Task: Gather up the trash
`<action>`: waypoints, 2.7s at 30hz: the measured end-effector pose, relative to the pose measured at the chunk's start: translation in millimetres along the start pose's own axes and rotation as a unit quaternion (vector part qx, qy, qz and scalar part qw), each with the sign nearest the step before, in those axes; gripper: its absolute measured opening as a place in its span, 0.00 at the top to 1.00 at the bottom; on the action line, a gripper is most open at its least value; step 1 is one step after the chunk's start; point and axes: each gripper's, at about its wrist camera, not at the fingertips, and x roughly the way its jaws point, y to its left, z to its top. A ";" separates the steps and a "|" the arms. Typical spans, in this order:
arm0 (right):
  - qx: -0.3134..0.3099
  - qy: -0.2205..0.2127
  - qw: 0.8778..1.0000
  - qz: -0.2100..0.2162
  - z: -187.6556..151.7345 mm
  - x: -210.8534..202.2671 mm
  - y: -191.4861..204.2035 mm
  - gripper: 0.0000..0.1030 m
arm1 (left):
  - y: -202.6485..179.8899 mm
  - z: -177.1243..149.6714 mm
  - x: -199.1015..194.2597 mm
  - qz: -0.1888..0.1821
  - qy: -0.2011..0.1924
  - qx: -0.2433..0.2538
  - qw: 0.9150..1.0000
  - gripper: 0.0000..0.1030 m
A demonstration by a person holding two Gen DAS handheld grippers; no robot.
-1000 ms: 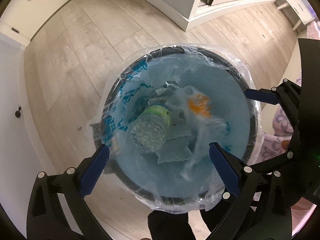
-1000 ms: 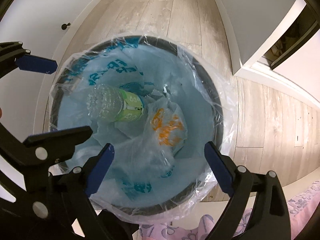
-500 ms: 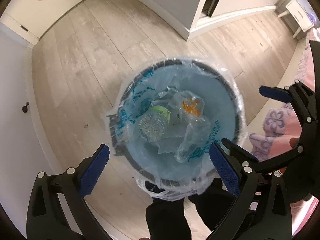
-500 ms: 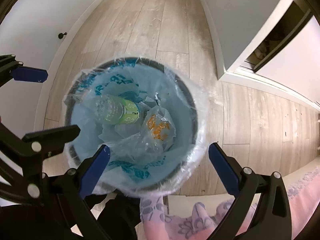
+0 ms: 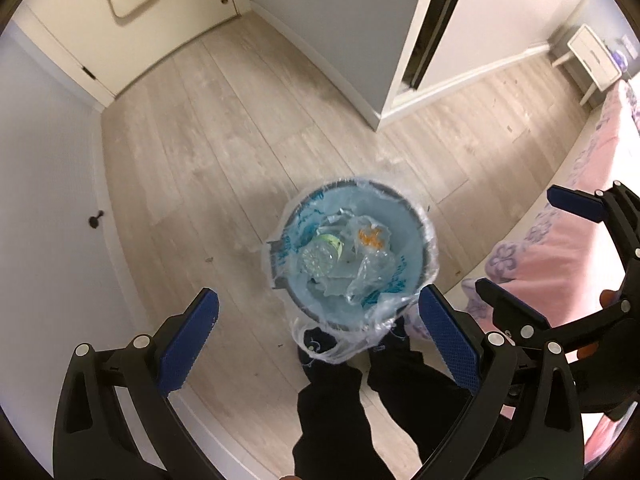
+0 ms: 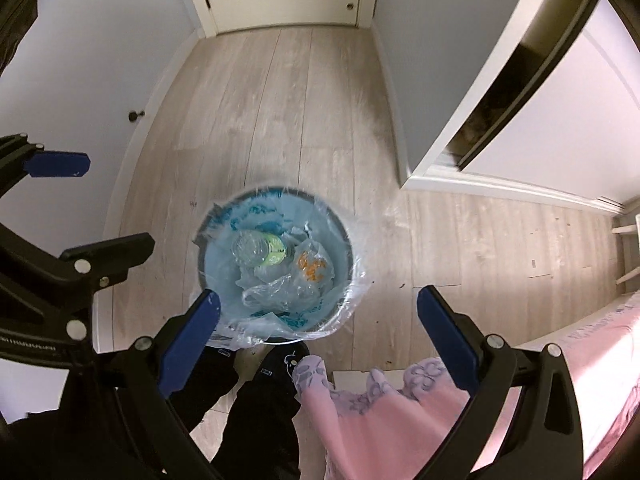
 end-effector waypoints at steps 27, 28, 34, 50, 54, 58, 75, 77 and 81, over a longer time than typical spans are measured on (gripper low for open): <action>0.246 -0.120 0.947 -0.169 -39.5 -220.7 -18.3 0.07 | -85.9 28.8 -221.2 -0.119 -0.195 0.223 0.948 0.06; 0.273 -0.120 0.936 -0.185 -47.7 -224.0 -16.4 0.07 | -88.3 27.5 -223.0 -0.125 -0.198 0.234 0.944 0.06; 0.421 -0.107 0.862 -0.259 -114.7 -259.9 -8.6 0.07 | -135.6 -1.5 -234.8 -0.183 -0.197 0.353 0.896 0.06; 0.719 -0.058 0.573 -0.388 -395.6 -354.6 109.2 0.07 | -302.1 -269.0 -292.6 -0.327 -0.162 0.666 0.651 0.06; 0.759 -0.055 0.515 -0.395 -464.8 -373.2 166.1 0.07 | -313.0 -359.9 -308.8 -0.339 -0.143 0.707 0.604 0.06; 0.784 -0.042 0.469 -0.405 -526.2 -389.7 221.9 0.07 | -317.1 -442.7 -320.0 -0.356 -0.123 0.731 0.570 0.06; 0.869 -0.004 0.246 -0.429 -720.1 -440.3 353.4 0.07 | -395.1 -709.2 -368.4 -0.398 -0.076 0.837 0.368 0.06; 0.872 0.004 0.222 -0.436 -745.3 -448.5 358.0 0.07 | -415.0 -739.4 -373.0 -0.404 -0.078 0.842 0.347 0.06; 0.882 0.017 0.182 -0.434 -785.8 -465.0 367.4 0.07 | -453.2 -786.5 -384.3 -0.407 -0.066 0.853 0.321 0.06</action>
